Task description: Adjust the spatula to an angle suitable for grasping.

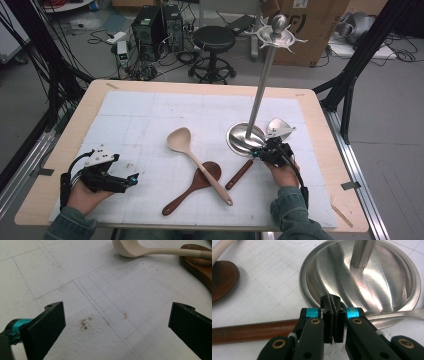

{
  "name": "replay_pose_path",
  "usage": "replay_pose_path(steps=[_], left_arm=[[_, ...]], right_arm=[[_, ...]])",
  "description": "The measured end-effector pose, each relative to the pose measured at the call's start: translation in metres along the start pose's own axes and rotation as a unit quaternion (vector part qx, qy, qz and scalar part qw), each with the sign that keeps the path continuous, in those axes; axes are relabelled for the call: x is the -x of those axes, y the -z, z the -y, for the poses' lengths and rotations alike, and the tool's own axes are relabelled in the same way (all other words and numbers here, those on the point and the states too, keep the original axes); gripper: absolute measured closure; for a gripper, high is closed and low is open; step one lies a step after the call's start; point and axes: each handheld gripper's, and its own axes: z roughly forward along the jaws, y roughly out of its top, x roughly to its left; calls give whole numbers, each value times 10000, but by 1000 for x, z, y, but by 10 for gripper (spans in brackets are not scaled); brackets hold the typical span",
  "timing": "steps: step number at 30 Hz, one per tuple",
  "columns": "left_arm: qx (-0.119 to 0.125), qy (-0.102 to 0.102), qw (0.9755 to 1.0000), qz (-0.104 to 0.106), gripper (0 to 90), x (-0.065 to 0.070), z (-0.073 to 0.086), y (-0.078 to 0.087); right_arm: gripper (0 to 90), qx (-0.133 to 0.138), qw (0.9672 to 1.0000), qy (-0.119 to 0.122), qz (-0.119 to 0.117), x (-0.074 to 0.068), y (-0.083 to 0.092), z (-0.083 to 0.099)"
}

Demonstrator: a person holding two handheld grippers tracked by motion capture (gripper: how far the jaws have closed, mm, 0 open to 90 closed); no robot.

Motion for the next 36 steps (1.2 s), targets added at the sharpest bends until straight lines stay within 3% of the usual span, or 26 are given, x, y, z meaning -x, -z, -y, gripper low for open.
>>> replay_pose_path(steps=[11,20,36], left_arm=[[8,16,10000,6,16,0,0,0],[10,18,10000,11,16,0,0,0],[7,10,10000,14,16,0,0,0]], right_arm=[[895,26,10000,15,-14,-1,2,2],[895,40,9999,53,130,1,-2,1],[895,13,10000,3,83,-1,8,12]])
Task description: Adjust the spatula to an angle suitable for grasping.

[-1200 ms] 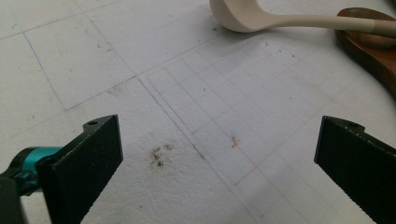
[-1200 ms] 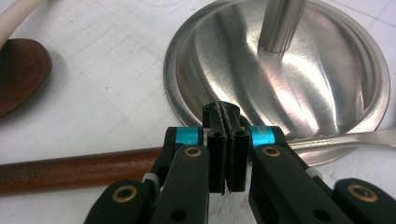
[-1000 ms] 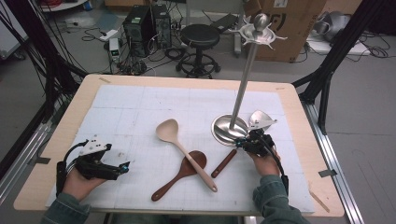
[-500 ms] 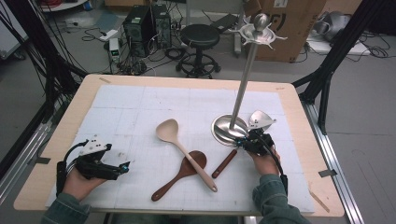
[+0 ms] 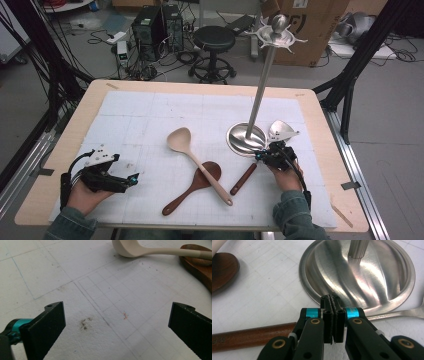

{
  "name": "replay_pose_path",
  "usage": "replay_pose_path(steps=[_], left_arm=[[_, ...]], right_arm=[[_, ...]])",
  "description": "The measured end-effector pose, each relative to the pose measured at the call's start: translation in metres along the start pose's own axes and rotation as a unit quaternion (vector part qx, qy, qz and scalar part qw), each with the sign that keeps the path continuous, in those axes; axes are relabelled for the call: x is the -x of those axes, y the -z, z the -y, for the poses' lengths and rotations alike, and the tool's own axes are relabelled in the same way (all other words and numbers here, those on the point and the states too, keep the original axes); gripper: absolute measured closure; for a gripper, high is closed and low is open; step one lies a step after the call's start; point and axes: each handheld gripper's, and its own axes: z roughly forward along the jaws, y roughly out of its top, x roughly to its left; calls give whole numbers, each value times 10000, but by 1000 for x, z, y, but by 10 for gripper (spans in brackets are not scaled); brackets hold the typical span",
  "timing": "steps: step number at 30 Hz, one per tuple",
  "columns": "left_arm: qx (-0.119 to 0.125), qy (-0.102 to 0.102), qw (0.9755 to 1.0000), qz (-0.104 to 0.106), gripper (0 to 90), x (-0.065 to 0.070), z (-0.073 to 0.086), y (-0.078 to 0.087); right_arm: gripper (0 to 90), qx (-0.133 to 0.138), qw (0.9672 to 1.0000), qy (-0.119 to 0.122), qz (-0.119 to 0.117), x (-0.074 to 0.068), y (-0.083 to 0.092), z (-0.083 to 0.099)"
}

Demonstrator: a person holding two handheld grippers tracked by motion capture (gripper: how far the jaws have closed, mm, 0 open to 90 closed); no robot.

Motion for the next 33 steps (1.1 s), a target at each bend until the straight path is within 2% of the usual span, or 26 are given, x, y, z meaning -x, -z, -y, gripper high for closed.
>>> replay_pose_path(steps=[15,21,24,33], left_arm=[[3,-8,10000,4,16,0,0,0],[12,0,10000,-1,16,1,0,0],[-1,-9,10000,1,16,0,0,0],[4,-22,10000,-12,16,1,0,0]], right_arm=[[895,30,10000,-25,-59,-3,8,10],[895,-123,9999,-5,-94,-2,8,16],[895,-101,9998,-19,-142,-2,10,17],[895,48,9994,152,-291,-8,26,22]])
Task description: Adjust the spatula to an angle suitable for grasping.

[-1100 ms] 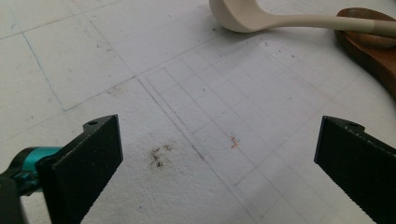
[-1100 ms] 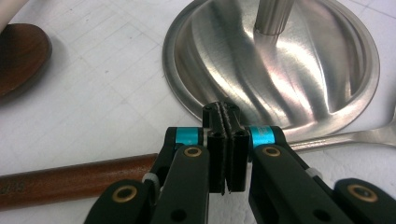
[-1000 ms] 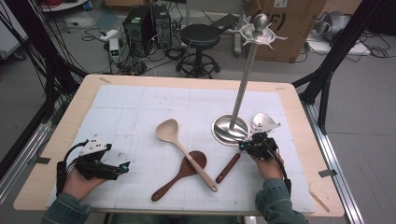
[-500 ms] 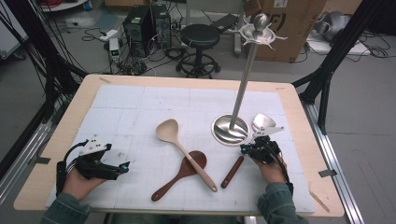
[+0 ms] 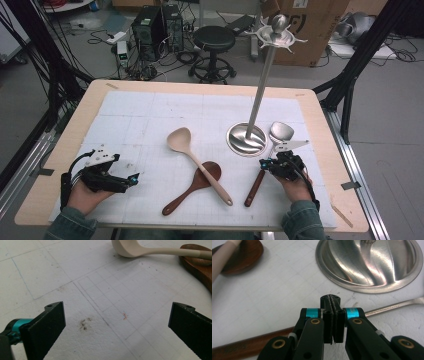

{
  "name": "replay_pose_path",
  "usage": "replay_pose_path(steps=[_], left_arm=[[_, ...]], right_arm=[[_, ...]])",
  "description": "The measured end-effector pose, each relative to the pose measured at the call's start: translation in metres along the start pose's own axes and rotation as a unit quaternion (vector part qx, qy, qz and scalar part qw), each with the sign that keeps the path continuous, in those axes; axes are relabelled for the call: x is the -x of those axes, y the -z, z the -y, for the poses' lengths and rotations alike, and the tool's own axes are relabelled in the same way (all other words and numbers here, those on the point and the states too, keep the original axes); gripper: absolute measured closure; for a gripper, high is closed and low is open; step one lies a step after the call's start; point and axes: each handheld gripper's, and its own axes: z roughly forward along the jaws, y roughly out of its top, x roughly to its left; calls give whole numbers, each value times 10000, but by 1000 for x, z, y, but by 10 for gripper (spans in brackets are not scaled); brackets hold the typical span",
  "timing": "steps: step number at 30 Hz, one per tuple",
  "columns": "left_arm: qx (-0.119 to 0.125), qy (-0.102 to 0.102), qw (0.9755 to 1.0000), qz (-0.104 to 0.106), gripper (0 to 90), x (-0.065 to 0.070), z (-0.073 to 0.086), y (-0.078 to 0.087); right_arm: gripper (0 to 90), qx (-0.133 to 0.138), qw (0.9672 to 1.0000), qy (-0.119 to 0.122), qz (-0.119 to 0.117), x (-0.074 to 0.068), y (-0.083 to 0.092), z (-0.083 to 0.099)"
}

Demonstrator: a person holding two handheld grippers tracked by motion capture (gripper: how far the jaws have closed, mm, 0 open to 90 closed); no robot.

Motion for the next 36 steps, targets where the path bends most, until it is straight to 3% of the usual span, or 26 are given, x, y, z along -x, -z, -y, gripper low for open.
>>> replay_pose_path(steps=[8,27,36], left_arm=[[3,2,10000,-2,16,0,0,0],[18,12,10000,-7,16,0,0,1],[12,-2,10000,-7,16,-1,0,1]], right_arm=[[895,95,9999,-113,20,3,11,8],[896,25,9997,-124,-203,-2,7,13],[896,-48,9994,-42,-333,-11,-1,9]])
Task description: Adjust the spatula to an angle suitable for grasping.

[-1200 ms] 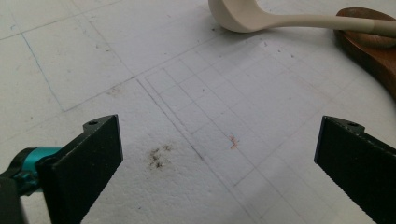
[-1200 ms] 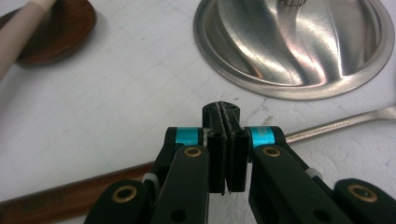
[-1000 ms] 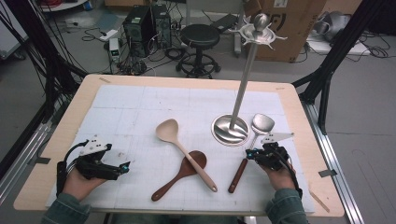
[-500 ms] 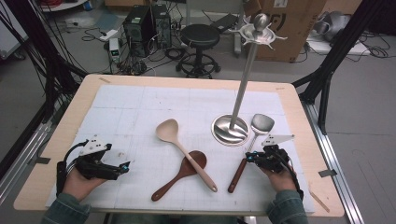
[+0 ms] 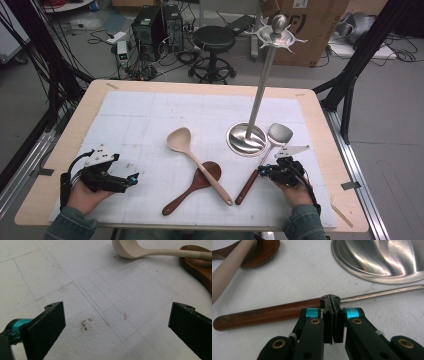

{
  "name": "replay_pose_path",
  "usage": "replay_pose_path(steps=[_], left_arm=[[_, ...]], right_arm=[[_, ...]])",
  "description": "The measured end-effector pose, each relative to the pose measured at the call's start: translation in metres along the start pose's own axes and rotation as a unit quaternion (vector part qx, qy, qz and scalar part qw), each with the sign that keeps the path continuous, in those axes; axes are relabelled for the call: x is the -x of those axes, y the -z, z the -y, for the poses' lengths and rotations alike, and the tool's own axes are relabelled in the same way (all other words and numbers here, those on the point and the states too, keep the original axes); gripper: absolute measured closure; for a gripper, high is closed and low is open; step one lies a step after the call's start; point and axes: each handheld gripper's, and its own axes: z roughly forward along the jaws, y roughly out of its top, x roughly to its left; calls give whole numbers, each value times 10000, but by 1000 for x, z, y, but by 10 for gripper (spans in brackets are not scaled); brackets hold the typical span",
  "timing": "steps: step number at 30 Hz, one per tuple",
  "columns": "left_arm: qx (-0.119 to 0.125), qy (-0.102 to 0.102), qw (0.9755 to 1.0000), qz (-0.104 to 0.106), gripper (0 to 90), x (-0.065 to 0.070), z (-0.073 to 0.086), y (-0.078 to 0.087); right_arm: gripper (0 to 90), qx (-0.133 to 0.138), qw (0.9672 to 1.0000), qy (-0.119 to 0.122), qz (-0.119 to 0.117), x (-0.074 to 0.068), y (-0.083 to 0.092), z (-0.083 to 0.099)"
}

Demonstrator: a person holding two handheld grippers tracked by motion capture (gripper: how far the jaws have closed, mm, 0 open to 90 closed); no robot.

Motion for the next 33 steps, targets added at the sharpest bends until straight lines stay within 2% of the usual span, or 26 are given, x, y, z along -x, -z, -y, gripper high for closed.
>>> replay_pose_path(steps=[8,22,26,33], left_arm=[[12,4,10000,5,16,0,0,0],[13,10,10000,12,16,0,0,0],[5,-1,10000,12,16,0,0,0],[12,12,10000,18,16,0,0,0]], right_arm=[[896,0,10000,59,-76,-8,-8,-5],[896,7,9998,46,-213,-11,-11,-9],[896,84,9999,3,-99,-4,-8,-14],[896,312,9989,-180,304,20,-5,-28]])
